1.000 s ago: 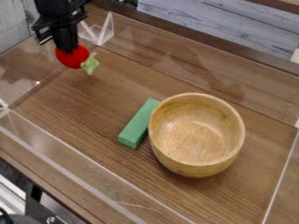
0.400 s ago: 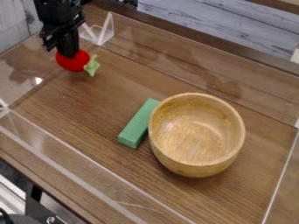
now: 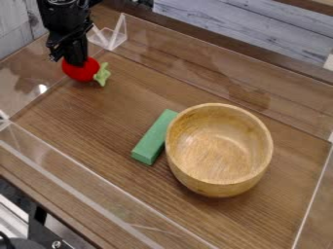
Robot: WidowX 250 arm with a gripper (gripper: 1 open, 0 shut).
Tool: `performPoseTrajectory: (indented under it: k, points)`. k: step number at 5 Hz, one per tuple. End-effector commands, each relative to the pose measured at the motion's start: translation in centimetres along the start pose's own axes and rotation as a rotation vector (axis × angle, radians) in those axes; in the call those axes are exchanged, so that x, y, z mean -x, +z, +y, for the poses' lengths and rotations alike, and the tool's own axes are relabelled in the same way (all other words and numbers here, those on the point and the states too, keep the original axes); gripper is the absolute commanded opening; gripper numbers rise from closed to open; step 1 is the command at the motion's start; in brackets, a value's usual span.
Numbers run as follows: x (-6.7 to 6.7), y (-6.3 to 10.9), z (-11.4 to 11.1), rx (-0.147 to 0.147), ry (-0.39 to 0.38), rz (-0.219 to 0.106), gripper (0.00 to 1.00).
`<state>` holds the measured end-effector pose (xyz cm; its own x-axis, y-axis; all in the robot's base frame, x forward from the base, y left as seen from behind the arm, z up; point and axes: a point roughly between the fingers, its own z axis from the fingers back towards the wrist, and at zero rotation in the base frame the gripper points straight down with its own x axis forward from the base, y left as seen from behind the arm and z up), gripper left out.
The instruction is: Move the red object to the left side of the table
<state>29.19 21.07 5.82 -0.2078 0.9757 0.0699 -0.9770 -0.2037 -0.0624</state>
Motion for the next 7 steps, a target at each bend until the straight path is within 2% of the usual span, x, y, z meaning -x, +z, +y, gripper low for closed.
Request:
performPoseTrajectory:
  k: [1, 3, 7]
  points:
    - [-0.1, 1.0, -0.3, 0.022, -0.003, -0.026, 1.0]
    - [0.1, 1.3, -0.1, 0.008, -0.005, -0.04, 1.0]
    - [0.4, 3.1, -0.2, -0.014, -0.034, -0.056, 1.0]
